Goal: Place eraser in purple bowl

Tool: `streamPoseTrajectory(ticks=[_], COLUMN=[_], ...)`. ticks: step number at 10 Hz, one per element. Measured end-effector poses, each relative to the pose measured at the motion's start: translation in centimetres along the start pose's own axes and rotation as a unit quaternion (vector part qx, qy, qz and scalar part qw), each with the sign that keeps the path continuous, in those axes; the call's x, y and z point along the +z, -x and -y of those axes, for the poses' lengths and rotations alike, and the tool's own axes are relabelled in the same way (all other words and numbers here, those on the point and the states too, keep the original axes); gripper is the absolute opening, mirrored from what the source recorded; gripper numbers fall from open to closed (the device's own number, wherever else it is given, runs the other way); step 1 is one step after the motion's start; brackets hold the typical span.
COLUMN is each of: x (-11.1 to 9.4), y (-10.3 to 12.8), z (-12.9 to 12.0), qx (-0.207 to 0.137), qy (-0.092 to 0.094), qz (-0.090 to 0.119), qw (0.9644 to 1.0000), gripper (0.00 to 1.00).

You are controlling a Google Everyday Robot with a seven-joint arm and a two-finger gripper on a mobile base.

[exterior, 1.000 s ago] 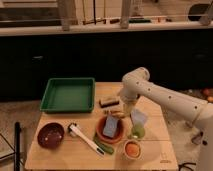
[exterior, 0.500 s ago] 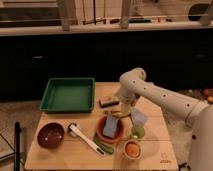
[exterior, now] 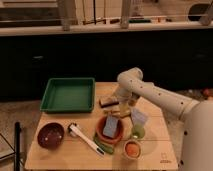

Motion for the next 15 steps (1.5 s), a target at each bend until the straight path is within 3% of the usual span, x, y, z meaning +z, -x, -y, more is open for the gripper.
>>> streamPoseTrajectory(ticks=[7,13,15], x=[2.5,3.4,2.4], y=[0.9,0.7,1.0], z=[1.6,2.2,2.1], qx=[-0.042,-0.065,-0.061], qy=[0.018,0.032,0.025], qz=[0.011,0.012,0.01], qw=[0.9989,0.9973,0.9978], gripper=[0.8,0.8,0.8])
